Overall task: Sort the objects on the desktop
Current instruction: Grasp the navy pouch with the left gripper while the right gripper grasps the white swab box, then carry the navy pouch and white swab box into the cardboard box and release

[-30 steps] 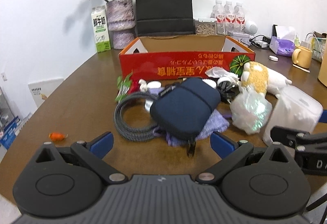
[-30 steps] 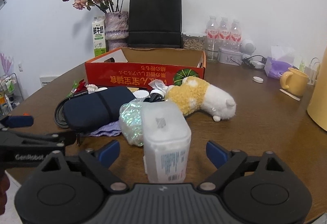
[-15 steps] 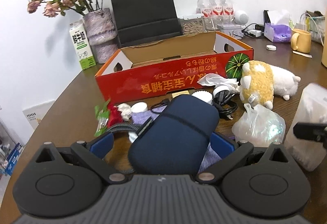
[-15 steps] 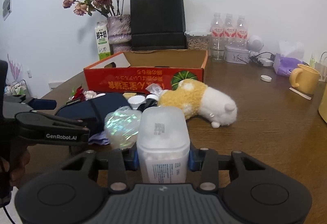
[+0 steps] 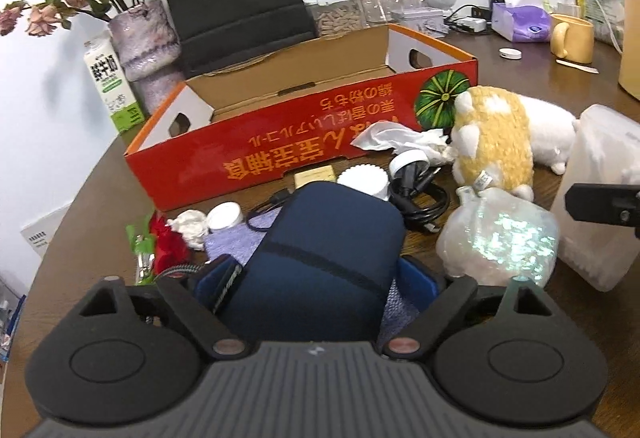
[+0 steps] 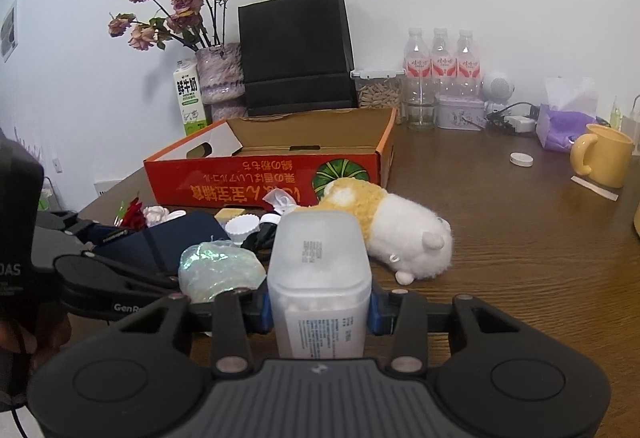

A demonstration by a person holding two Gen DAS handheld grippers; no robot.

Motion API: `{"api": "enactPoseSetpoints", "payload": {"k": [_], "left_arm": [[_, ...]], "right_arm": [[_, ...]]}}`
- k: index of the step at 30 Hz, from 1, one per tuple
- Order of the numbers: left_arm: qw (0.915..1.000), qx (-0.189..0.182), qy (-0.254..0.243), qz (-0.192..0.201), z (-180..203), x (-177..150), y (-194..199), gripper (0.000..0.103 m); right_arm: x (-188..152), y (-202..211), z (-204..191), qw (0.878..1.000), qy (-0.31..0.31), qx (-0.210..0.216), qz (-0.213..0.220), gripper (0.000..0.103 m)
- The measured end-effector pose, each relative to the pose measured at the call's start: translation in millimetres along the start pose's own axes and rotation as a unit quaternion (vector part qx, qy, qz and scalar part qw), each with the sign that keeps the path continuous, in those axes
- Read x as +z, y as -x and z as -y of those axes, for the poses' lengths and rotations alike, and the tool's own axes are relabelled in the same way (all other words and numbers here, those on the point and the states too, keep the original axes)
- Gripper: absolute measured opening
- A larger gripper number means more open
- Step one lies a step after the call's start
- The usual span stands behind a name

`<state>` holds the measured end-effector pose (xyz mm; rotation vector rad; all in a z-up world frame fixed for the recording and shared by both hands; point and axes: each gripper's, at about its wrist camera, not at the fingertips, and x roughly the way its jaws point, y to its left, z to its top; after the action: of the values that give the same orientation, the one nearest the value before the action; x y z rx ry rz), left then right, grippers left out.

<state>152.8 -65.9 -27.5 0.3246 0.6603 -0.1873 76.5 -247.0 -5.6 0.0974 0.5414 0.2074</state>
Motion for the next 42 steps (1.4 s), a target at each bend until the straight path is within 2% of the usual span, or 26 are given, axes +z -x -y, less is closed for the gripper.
{"api": "enactPoseSetpoints", "payload": {"k": [4,9,15,31,36,42], "left_arm": [[1.0000,-0.006,0.001,-0.006,-0.8,2.4,-3.0,0.086],[0.9999,-0.014,0.006,-0.005,-2.9,4.6,0.5,0.074],[0.9994,-0.026,0.020,-0.006,-8.0,5.8,5.9,0.068],[0.9969,-0.036,0.053,0.046,-30.7,15.3,46.1,0.067],[0.9939,-0.043,0.075,0.069,-47.6,33.2,57.7,0.067],[0.9891,-0.044,0.105,0.092,-77.4,73.2,54.5,0.067]], "right_arm": [[0.8,-1.8,-0.1,1.000,-0.005,0.008,-0.003,0.040],[2.2,-1.6,-1.4,1.000,-0.008,0.014,-0.005,0.040],[4.7,3.2,-2.0,1.000,-0.011,0.016,-0.002,0.040],[24.4,17.1,-16.6,0.999,0.012,0.023,0.023,0.040],[43.8,15.6,-22.1,0.999,0.024,0.029,0.039,0.040],[90.4,2.2,-20.3,0.997,0.034,0.032,0.069,0.040]]}}
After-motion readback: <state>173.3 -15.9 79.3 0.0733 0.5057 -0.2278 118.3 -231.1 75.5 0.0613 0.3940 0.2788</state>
